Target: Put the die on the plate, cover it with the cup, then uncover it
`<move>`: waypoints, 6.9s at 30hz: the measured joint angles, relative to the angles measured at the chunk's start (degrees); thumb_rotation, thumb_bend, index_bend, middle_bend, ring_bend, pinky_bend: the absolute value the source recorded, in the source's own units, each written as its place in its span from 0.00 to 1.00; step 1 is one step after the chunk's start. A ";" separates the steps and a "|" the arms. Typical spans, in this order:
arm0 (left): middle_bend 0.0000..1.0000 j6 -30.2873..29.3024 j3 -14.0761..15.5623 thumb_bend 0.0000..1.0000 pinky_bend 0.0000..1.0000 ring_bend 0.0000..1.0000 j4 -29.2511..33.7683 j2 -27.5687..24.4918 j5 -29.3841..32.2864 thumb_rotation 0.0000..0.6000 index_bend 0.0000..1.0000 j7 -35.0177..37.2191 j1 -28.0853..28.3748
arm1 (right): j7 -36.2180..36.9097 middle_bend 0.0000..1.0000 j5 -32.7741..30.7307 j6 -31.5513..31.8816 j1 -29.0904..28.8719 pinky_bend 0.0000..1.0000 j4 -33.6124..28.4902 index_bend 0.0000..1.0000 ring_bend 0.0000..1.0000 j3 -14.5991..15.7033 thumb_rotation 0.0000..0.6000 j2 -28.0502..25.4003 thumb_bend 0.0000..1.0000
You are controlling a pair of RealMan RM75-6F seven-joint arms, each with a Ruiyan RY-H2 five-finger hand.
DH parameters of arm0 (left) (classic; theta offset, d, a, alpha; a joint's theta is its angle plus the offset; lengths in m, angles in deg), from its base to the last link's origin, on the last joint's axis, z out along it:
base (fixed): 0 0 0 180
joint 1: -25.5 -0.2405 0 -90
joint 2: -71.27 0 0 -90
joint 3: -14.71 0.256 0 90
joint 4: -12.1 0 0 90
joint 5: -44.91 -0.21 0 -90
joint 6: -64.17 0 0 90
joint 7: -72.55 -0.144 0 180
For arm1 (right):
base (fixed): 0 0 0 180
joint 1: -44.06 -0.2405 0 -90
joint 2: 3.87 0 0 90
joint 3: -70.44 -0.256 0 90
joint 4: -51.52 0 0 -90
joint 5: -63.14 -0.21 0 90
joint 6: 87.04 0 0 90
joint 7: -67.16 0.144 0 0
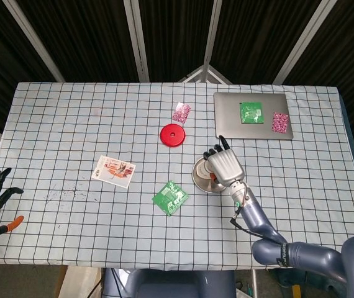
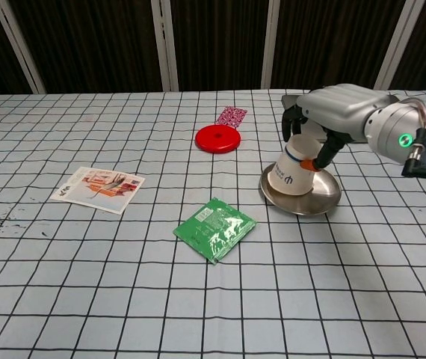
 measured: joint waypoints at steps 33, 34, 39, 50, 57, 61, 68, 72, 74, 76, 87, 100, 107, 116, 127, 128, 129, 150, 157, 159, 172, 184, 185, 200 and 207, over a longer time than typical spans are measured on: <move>0.00 0.00 0.29 0.26 0.13 0.00 0.42 0.14 -0.28 1.00 0.35 -0.86 -0.02 | 1.20 0.49 6.57 0.50 5.16 0.00 -9.33 0.48 0.26 5.92 1.00 -7.40 0.40; 0.00 0.01 0.29 0.26 0.13 0.00 0.43 0.12 -0.28 1.00 0.35 -0.84 -0.02 | 1.03 0.49 6.74 0.43 5.20 0.00 -10.00 0.48 0.26 6.02 1.00 -7.54 0.40; 0.00 -0.08 0.30 0.26 0.13 0.00 0.39 0.03 -0.36 1.00 0.35 -0.53 -0.02 | 1.61 0.49 7.14 -0.60 4.71 0.00 -12.12 0.48 0.26 5.30 1.00 -7.38 0.40; 0.00 -0.27 0.18 0.26 0.13 0.00 0.00 -0.39 -0.21 1.00 0.35 0.80 -0.08 | 2.99 0.49 5.45 -3.29 2.35 0.00 -9.70 0.48 0.26 2.72 1.00 -4.20 0.40; 0.00 0.01 0.05 0.26 0.13 0.00 -0.02 -0.34 0.19 1.00 0.35 0.56 0.00 | 4.86 0.49 5.15 -3.98 1.82 0.00 -5.75 0.48 0.26 1.97 1.00 -2.84 0.40; 0.00 0.24 0.18 0.26 0.13 0.00 0.18 -0.21 0.13 1.00 0.35 -0.13 0.05 | 6.67 0.49 5.94 -3.81 1.94 0.00 -3.00 0.48 0.26 1.80 1.00 -2.20 0.40; 0.00 0.14 0.08 0.26 0.13 0.00 0.35 0.13 0.39 1.00 0.35 -1.10 -0.03 | 10.80 0.49 8.63 -2.66 2.46 0.00 4.38 0.48 0.26 1.73 1.00 -0.36 0.40; 0.00 0.52 0.08 0.26 0.13 0.00 0.38 0.30 0.49 1.00 0.35 -1.57 0.13 | 13.65 0.49 10.62 -0.89 3.16 0.00 8.17 0.48 0.26 1.69 1.00 0.77 0.40; 0.00 0.62 0.12 0.26 0.13 0.00 0.42 0.37 0.44 1.00 0.35 -1.80 0.19 | 14.41 0.49 11.17 -0.24 3.49 0.00 9.41 0.49 0.26 1.69 1.00 1.17 0.40; 0.00 0.61 0.13 0.26 0.13 0.00 0.45 0.42 0.42 1.00 0.35 -1.98 0.19 | 14.79 0.49 11.64 0.32 3.82 0.00 10.62 0.49 0.26 1.79 1.00 1.50 0.40; 0.00 0.80 0.20 0.26 0.13 0.00 0.64 0.51 0.40 1.00 0.36 -2.30 0.27 | 16.95 0.49 13.98 -0.20 6.04 0.00 11.68 0.49 0.26 4.19 1.00 -0.83 0.40; 0.00 0.58 0.30 0.26 0.13 0.00 0.61 0.34 0.02 1.00 0.36 -1.56 0.26 | 16.23 0.49 16.79 -3.08 5.60 0.00 1.44 0.49 0.26 5.61 1.00 -3.94 0.41; 0.00 0.42 0.25 0.26 0.13 0.00 0.38 0.11 0.07 1.00 0.36 -0.90 0.20 | 14.92 0.49 15.60 -5.25 3.50 0.00 0.57 0.49 0.26 3.61 1.00 -1.84 0.40; 0.00 0.64 0.16 0.26 0.13 0.00 0.13 -0.08 0.32 1.00 0.36 -0.23 0.30 | 15.46 0.49 13.35 -6.43 2.04 0.00 4.48 0.49 0.26 1.07 1.00 0.22 0.41; 0.00 1.15 0.25 0.26 0.13 0.00 0.20 0.24 0.35 1.00 0.36 -1.16 0.52 | 22.30 0.49 14.69 -4.13 2.59 0.00 10.17 0.49 0.26 -0.20 1.00 0.78 0.41; 0.00 1.30 0.26 0.26 0.13 0.00 0.22 0.28 0.39 1.00 0.36 -1.28 0.58 | 23.37 0.49 14.99 -3.39 2.82 0.00 10.15 0.49 0.26 -0.51 1.00 0.43 0.41; 0.00 1.36 0.27 0.26 0.13 0.00 0.22 0.30 0.41 1.00 0.36 -1.34 0.60 | 24.23 0.49 15.14 -2.95 3.01 0.00 10.03 0.49 0.26 -0.82 1.00 0.04 0.41; 0.00 1.00 0.31 0.26 0.13 0.00 0.73 0.86 0.57 1.00 0.36 -3.62 0.37 | 44.32 0.49 7.39 -2.73 11.16 0.00 11.55 0.50 0.26 -6.81 1.00 -11.79 0.41; 0.00 1.15 0.15 0.26 0.13 0.00 1.00 0.98 1.05 1.00 0.36 -4.13 0.36 | 52.06 0.49 10.69 -3.44 12.42 0.00 15.85 0.50 0.26 -5.03 1.00 -9.98 0.41; 0.00 1.19 0.15 0.26 0.13 0.00 1.01 1.00 1.09 1.00 0.36 -4.19 0.36 | 53.75 0.49 11.49 -3.48 12.65 0.00 17.36 0.51 0.26 -4.60 1.00 -9.03 0.40; 0.00 1.56 0.07 0.26 0.13 0.00 1.30 1.54 1.58 1.00 0.36 -5.93 0.44 | 60.46 0.47 13.76 -4.86 13.07 0.00 27.47 0.50 0.23 -2.97 1.00 -4.90 0.11; 0.00 1.94 0.24 0.26 0.13 0.00 1.47 1.81 1.42 1.00 0.36 -6.47 0.65 | 65.93 0.27 13.31 -11.73 12.93 0.00 27.58 0.28 0.16 -2.15 1.00 -5.34 0.00; 0.00 1.92 0.24 0.26 0.13 0.00 1.46 1.78 1.39 1.00 0.36 -6.41 0.65 | 66.69 0.25 13.37 -11.92 12.96 0.00 27.18 0.28 0.15 -2.18 1.00 -5.43 0.00; 0.00 1.99 -0.09 0.26 0.13 0.00 1.11 1.19 1.81 1.00 0.36 -4.30 0.77 | 73.41 0.19 18.44 -0.13 16.73 0.00 16.22 0.20 0.12 -3.92 1.00 -13.44 0.00; 0.00 2.58 -0.15 0.26 0.13 0.00 0.93 0.59 1.82 1.00 0.34 -1.87 1.13 | 63.20 0.19 22.51 14.58 24.78 0.00 5.97 0.21 0.16 -1.77 1.00 -21.76 0.02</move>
